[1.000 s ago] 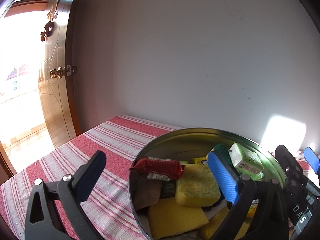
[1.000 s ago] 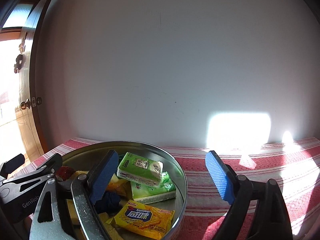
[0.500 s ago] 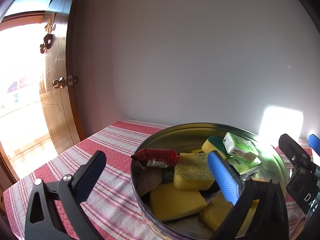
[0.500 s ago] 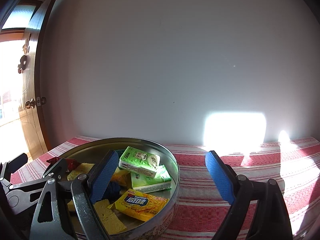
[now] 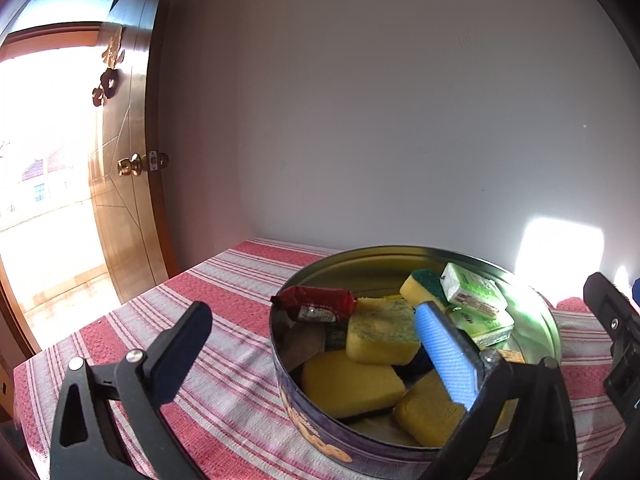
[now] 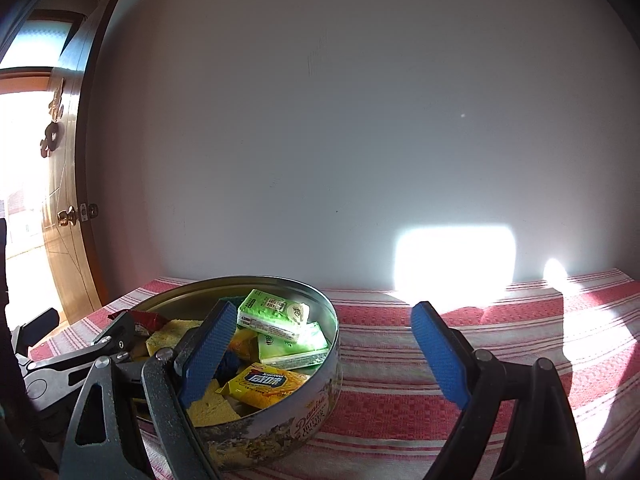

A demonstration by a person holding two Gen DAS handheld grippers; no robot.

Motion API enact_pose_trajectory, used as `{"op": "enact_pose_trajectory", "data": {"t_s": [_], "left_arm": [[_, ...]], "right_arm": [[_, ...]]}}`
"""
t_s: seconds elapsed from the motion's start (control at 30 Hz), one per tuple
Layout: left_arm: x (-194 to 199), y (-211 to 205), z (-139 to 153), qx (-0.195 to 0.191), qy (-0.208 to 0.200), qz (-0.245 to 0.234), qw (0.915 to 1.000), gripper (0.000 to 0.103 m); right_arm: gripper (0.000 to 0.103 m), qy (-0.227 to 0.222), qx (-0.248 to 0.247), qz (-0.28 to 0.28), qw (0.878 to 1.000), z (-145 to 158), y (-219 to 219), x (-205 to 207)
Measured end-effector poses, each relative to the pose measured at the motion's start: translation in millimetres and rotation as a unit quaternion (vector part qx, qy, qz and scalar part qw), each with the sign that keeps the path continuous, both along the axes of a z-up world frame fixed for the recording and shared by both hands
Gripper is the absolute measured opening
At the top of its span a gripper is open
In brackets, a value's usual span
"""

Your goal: Organize objects

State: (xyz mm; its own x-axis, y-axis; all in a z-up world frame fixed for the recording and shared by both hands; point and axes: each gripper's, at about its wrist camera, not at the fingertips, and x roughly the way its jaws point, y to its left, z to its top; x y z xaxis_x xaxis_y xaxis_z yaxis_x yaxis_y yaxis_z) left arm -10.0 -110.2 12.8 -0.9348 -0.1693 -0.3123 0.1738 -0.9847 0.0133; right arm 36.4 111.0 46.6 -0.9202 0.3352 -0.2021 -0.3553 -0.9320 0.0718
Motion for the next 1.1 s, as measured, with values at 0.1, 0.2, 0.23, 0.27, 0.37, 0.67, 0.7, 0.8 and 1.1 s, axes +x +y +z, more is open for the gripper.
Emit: {"op": "enact_pose_trajectory", "data": {"t_s": [0.1,0.2,0.23,0.27,0.37,0.67,0.7,0.8,1.1], "left_arm": [[5.1,1.8,0.5,0.000,0.003,0.000,1.0000,0.103],[8.4,5.2,1.2,-0.004,0.007,0.010,0.9999,0.103],[9.0,6.9,1.3,-0.006,0.008,0.011,0.9999,0.103],[9.6,8.6,1.4,-0.009,0.009,0.011,0.9999,0.103],[11.3,13.5,1.8,-0.016,0.012,0.007,0.9998,0.103],[18.4,20.4,2.3,-0.008,0.014,-0.012,0.9998,0.103],[19.1,20.8,2.5,-0.008,0.014,-0.012,0.9998,0.103],[19.9,21.8,2.6,-0.004,0.012,-0.019,0.9997,0.103],[19.2,24.9,2.6,-0.004,0.011,-0.028,0.9995,0.103]], "right_arm": [[0.091,0.008,-0.004,-0.005,1.000,0.4,2.8,6.7],[0.091,0.016,-0.005,-0.007,1.000,1.3,4.7,13.5],[0.091,0.019,-0.005,-0.008,1.000,1.7,5.0,16.0],[0.091,0.022,-0.005,-0.009,1.000,1.9,5.3,18.1],[0.091,0.031,0.001,-0.011,0.999,4.3,4.1,27.1],[0.091,0.035,0.013,-0.010,0.999,6.1,2.9,33.2],[0.091,0.036,0.014,-0.009,0.999,6.1,3.2,33.5],[0.091,0.036,0.015,-0.011,0.999,6.5,3.5,34.8],[0.091,0.033,0.019,-0.008,0.999,6.7,6.0,33.7]]}}
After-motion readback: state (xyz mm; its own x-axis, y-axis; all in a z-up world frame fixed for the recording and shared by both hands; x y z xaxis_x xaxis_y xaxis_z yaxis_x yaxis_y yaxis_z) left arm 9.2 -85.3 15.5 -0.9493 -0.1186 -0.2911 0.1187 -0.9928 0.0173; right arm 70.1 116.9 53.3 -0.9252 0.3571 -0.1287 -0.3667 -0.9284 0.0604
